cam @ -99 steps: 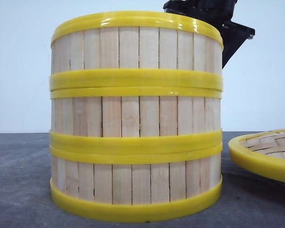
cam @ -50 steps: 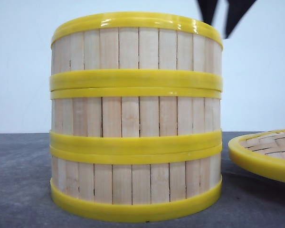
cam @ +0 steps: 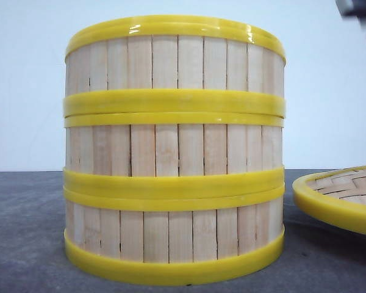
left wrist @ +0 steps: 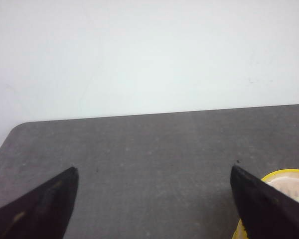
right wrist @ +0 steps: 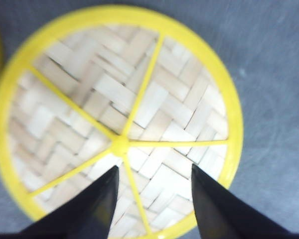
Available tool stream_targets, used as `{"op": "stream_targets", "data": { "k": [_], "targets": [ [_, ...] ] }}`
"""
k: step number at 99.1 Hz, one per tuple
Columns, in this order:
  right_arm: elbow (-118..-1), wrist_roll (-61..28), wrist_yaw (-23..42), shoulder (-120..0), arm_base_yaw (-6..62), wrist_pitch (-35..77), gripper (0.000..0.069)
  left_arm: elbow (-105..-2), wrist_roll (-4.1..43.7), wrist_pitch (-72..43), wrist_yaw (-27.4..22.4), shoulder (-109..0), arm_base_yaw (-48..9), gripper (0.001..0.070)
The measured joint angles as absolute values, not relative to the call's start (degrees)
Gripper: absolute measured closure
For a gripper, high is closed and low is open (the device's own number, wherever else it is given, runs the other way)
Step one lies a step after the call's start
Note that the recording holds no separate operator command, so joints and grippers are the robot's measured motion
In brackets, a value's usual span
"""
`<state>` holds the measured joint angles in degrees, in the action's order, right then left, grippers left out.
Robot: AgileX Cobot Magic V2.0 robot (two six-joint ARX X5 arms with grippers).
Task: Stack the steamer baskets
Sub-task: 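Open the right gripper and withdraw it from the stack, then move the right gripper over the woven lid and grasp its yellow center hub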
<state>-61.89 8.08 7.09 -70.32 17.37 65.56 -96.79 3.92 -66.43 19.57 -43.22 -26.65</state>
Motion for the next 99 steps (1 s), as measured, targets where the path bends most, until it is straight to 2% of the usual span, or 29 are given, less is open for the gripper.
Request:
{"op": "stream_targets", "data": {
  "k": [35, 99],
  "targets": [
    [-58.81, 9.08, 2.66, -72.86, 17.23, 56.42, 0.0414, -96.77, 4.05, -65.71, 17.67, -45.43, -26.76, 0.0115],
    [-59.33, 9.26, -0.16, -80.68, 17.23, 59.53, 0.0414, -96.79, 4.05, -65.76, 17.65, -45.30, -26.76, 0.0115]
  ]
}}
